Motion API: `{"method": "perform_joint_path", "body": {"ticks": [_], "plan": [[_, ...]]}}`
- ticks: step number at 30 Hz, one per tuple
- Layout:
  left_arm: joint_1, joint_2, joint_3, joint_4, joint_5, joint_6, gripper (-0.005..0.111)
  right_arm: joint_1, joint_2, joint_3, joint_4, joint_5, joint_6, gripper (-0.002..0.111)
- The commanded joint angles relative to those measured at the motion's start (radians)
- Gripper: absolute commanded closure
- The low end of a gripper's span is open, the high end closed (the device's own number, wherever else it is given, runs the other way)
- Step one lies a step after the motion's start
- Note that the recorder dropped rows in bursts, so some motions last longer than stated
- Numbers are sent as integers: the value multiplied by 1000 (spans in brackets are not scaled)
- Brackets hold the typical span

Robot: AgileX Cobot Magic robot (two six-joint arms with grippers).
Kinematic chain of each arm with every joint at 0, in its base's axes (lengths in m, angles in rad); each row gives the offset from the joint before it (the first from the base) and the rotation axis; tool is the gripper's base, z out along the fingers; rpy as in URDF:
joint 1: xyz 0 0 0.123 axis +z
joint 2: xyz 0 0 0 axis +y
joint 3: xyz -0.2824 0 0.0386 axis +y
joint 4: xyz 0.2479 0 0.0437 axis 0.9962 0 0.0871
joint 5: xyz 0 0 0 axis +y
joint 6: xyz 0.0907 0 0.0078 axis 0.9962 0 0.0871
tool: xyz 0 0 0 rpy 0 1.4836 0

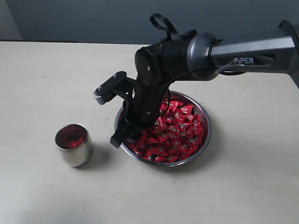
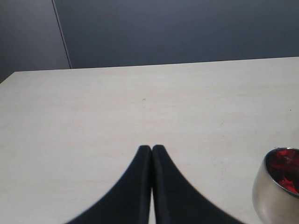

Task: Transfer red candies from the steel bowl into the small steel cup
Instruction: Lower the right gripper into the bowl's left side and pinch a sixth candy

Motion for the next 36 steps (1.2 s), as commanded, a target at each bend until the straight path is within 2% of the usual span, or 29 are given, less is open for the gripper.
{"method": "perform_joint_path", "body": {"ticks": [1, 5, 11, 13, 32, 36], "plan": [[1, -4, 4, -2, -2, -1, 106, 4, -10, -6, -20, 8, 17, 61], [1, -4, 4, -2, -2, -1, 106, 4, -10, -6, -24, 8, 27, 62], [1, -4, 4, -2, -2, -1, 106, 4, -10, -6, -47, 11, 42, 89], [1, -4, 4, -2, -2, -1, 106, 4, -10, -6, -47, 11, 42, 93], [1, -4, 4, -2, -2, -1, 106, 4, -33, -6, -91, 16, 46, 93], [1, -4, 4, -2, -2, -1, 106, 4, -72, -6, -150, 6, 85, 93]]}}
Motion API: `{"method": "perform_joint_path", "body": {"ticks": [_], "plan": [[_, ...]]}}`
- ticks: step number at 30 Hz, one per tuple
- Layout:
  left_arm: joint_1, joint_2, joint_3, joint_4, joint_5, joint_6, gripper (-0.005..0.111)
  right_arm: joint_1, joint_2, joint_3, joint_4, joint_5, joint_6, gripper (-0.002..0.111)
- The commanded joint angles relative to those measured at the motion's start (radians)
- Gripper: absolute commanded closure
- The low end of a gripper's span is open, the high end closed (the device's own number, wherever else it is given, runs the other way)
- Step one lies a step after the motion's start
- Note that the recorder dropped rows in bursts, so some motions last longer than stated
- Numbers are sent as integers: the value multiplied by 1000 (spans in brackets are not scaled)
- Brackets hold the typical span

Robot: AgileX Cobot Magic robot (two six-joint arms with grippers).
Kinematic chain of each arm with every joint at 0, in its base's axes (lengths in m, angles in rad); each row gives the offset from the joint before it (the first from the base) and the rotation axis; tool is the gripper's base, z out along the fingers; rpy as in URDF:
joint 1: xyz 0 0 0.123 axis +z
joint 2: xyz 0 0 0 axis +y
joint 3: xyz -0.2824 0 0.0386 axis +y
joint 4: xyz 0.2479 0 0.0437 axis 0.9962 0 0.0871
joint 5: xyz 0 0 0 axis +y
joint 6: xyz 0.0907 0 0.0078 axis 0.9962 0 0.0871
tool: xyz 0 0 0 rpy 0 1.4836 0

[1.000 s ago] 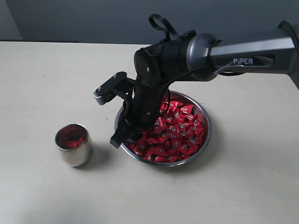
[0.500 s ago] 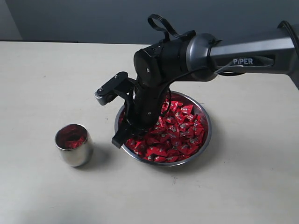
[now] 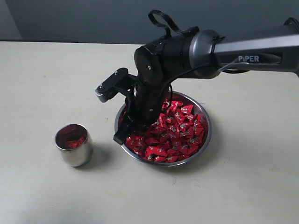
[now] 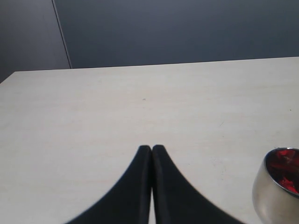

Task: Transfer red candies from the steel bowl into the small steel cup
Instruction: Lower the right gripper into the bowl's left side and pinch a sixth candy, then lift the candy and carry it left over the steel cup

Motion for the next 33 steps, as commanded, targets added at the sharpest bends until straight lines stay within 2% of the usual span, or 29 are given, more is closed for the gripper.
{"method": "perform_joint_path", "body": {"ticks": [1, 17, 33], "plan": [[1, -4, 4, -2, -2, -1, 106, 2, -54, -6, -73, -8, 48, 93], [1, -4, 4, -2, -2, -1, 106, 2, -80, -6, -153, 5, 135, 93], [1, -4, 4, -2, -2, -1, 106, 2, -116, -6, -51, -181, 135, 93]]}}
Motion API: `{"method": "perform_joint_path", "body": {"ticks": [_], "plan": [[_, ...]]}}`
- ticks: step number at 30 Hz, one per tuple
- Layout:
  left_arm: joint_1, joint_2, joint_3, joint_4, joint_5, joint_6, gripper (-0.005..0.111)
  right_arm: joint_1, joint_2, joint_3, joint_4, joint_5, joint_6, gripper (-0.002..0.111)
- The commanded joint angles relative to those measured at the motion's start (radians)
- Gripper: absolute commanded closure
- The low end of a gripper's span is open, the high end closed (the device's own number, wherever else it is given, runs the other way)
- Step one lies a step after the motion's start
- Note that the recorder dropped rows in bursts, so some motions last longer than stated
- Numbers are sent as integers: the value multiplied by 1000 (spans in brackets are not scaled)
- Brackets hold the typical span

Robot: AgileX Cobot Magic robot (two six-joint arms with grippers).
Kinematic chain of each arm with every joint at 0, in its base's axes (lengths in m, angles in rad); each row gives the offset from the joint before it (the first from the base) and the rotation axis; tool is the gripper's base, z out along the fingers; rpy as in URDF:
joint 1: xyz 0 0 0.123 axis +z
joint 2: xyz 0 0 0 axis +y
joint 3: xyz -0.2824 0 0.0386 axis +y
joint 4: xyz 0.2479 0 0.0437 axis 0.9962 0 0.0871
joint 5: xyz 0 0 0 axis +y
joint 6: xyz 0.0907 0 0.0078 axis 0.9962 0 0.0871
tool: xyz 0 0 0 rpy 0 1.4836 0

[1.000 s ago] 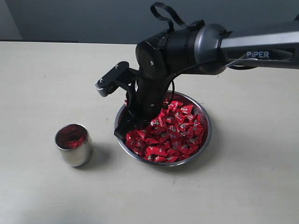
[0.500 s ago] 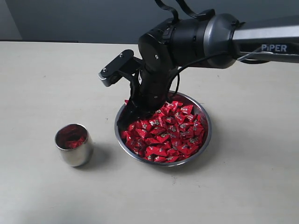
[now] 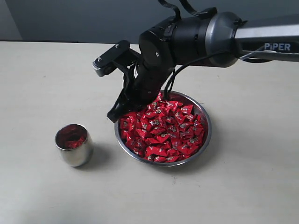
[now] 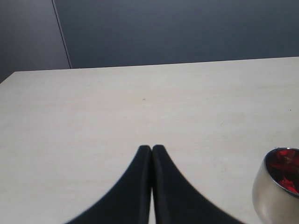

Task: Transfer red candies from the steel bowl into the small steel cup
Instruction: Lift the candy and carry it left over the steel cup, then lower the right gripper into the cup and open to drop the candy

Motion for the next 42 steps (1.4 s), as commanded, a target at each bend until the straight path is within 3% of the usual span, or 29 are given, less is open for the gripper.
{"method": "perform_joint_path", "body": {"ticks": [1, 7, 19, 29, 42], "plan": [[1, -4, 4, -2, -2, -1, 106, 2, -44, -6, 55, -82, 4, 93], [1, -4, 4, -2, -2, -1, 106, 4, -62, -6, 212, -145, -154, 93], [1, -4, 4, -2, -2, -1, 106, 18, -46, -6, 819, -78, -713, 93], [1, -4, 4, -2, -2, -1, 106, 61, 82, -151, 820, 41, -726, 93], [1, -4, 4, -2, -2, -1, 106, 71, 134, -166, 737, 53, -696, 93]]}}
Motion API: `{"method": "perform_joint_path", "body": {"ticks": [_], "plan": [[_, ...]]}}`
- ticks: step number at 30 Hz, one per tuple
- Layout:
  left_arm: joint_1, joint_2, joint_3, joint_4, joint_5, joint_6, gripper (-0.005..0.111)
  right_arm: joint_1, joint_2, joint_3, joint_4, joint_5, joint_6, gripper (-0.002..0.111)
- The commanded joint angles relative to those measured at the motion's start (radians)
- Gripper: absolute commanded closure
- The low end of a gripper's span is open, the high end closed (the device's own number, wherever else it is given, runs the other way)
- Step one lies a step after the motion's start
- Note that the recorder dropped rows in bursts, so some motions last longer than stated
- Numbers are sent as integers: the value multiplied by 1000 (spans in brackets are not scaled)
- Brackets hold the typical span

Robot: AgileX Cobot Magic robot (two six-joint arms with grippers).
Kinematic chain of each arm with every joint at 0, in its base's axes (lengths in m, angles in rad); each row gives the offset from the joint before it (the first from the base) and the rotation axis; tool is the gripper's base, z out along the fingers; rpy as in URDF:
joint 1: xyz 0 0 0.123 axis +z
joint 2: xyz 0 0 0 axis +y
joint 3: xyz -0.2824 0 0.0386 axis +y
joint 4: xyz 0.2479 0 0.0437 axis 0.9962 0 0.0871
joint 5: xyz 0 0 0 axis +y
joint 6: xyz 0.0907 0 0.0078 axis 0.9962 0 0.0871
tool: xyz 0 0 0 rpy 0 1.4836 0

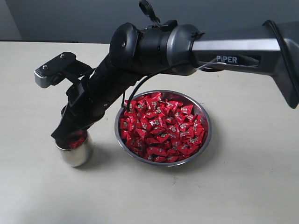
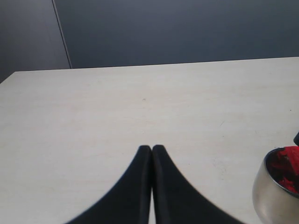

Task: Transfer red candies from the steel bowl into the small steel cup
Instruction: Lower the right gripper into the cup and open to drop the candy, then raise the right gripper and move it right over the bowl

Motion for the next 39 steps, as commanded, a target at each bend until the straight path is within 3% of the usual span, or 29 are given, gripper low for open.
{"method": "perform_joint_path", "body": {"ticks": [1, 6, 12, 24, 26, 32, 39], "plan": [[1, -4, 4, -2, -2, -1, 106, 3, -3, -9, -17, -11, 2, 93], [1, -4, 4, -2, -2, -1, 106, 3, -3, -9, -17, -36, 2, 91], [1, -4, 4, -2, -2, -1, 106, 7, -3, -9, -15, -32, 2, 67], [1, -4, 4, -2, -2, -1, 106, 7, -11, -9, -27, -38, 46, 68], [1, -4, 4, -2, -2, -1, 106, 7, -20, -9, -38, -38, 51, 72], [1, -4, 4, -2, -2, -1, 106, 3, -45, -9, -96, -43, 84, 109], [1, -4, 4, -2, -2, -1, 106, -171, -135, -5, -160, 27, 179, 109]]}}
